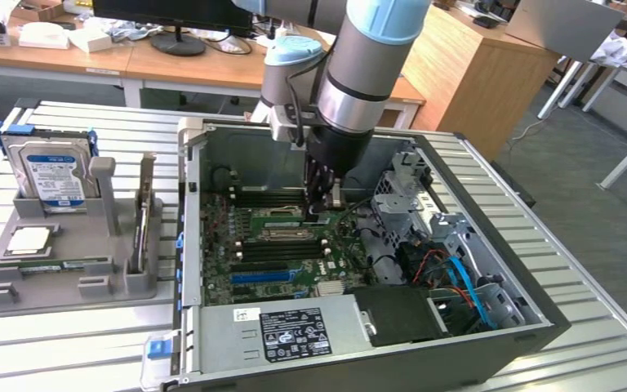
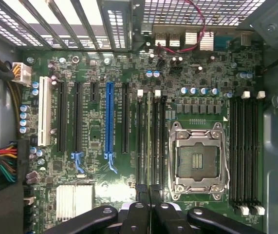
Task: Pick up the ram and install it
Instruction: 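Insert the ram into the slot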
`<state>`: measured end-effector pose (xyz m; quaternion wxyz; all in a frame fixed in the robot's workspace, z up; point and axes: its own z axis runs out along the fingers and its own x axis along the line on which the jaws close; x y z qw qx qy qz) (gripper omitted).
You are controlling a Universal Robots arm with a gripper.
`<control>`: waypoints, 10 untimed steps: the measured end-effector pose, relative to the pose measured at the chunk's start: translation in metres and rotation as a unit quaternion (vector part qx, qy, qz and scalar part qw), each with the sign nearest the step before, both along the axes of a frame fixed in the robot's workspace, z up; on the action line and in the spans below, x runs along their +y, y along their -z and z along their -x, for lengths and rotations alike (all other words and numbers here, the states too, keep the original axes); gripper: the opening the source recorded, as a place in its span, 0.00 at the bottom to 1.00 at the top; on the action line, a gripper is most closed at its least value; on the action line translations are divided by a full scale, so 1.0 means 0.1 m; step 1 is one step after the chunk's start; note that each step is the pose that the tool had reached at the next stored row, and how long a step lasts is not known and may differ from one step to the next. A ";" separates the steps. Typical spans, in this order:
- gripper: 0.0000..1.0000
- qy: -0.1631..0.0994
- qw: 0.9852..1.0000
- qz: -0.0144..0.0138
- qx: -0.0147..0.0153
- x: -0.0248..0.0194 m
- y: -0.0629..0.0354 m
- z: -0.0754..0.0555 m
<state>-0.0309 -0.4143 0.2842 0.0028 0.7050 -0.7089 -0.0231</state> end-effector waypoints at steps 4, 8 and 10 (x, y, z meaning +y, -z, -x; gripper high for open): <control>0.11 0.000 1.000 0.000 0.000 -0.021 0.001 0.00; 0.11 0.000 1.000 0.000 0.000 -0.022 0.008 0.00; 0.11 0.000 1.000 0.000 0.000 -0.022 0.024 0.00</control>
